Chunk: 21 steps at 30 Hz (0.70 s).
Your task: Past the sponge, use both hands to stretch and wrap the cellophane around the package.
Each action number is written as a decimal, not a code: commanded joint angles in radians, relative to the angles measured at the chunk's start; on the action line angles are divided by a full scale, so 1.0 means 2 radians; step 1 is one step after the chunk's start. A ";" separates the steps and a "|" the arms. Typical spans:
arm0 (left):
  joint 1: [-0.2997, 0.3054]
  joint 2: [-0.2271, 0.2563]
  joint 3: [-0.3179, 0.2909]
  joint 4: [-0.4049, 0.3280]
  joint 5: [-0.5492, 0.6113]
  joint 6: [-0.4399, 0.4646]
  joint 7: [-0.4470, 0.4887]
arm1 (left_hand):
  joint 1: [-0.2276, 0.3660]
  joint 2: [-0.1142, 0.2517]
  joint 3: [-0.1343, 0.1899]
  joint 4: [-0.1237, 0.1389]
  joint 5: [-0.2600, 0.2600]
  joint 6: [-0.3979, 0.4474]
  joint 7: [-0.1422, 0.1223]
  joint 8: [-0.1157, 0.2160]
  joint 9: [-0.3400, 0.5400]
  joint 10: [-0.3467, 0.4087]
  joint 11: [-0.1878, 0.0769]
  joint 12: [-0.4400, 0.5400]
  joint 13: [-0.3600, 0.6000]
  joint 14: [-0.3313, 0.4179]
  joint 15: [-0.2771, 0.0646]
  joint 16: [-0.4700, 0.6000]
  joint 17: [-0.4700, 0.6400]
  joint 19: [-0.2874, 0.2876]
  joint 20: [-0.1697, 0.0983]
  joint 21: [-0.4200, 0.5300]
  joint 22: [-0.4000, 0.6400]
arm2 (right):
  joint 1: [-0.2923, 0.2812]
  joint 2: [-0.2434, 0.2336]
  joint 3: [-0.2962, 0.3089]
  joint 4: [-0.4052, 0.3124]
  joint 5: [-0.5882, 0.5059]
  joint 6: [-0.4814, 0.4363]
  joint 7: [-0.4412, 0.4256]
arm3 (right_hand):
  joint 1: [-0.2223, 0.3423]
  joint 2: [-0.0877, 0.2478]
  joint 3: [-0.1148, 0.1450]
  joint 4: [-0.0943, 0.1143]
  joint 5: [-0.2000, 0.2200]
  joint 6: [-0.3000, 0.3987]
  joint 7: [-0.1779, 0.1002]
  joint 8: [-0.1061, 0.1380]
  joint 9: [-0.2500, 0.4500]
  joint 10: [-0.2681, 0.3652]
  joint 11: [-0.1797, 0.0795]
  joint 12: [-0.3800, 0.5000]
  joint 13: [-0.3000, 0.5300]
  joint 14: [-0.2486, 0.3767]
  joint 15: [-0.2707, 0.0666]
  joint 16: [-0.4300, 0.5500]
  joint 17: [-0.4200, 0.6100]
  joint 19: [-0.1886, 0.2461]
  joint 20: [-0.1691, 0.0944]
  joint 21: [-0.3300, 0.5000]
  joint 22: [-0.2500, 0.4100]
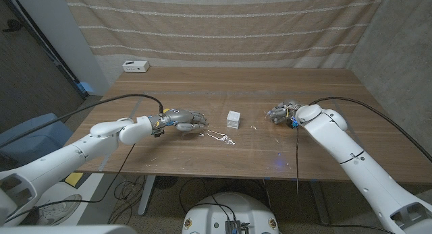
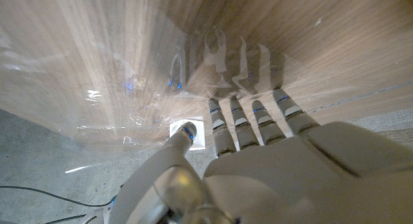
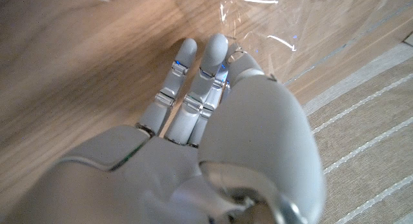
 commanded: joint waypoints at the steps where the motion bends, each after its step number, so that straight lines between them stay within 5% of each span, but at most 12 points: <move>1: 0.004 0.001 -0.002 -0.004 0.000 0.003 0.001 | 0.001 0.005 0.004 0.000 0.000 0.006 0.000 0.002 0.000 -0.001 -0.001 0.000 0.002 -0.002 -0.031 -0.001 0.000 0.002 0.002 0.000 0.001 | -0.013 -0.041 0.014 0.036 0.265 0.158 -0.007 | 0.016 0.012 0.005 0.000 -0.004 -0.004 -0.001 -0.002 0.000 0.004 -0.006 0.019 0.022 0.000 -0.009 -0.004 0.005 -0.004 -0.003 0.005 0.002; 11: 0.004 0.001 -0.002 -0.003 0.000 0.003 0.001 | 0.001 0.005 0.005 0.000 0.000 0.006 0.000 0.002 0.000 -0.001 0.000 0.000 0.002 -0.002 -0.031 -0.001 0.000 0.002 0.002 -0.001 0.001 | -0.034 -0.040 0.008 0.092 0.332 0.331 0.018 | 0.016 0.012 0.006 0.001 -0.008 -0.006 -0.003 -0.003 0.001 0.000 -0.008 0.020 0.025 -0.001 -0.009 -0.007 0.013 -0.011 -0.008 0.009 0.002; 21: 0.005 0.001 -0.001 -0.004 0.000 0.003 0.001 | 0.000 0.004 0.006 0.000 0.000 0.005 -0.001 0.001 0.001 -0.002 0.000 0.000 0.002 -0.002 -0.031 -0.001 0.000 0.002 0.002 -0.001 0.001 | -0.039 -0.034 -0.007 0.113 0.360 0.415 0.005 | 0.016 0.011 0.007 0.002 -0.012 -0.006 -0.005 -0.004 0.001 -0.001 -0.010 0.020 0.025 -0.003 -0.010 -0.011 0.020 -0.021 -0.009 0.013 0.002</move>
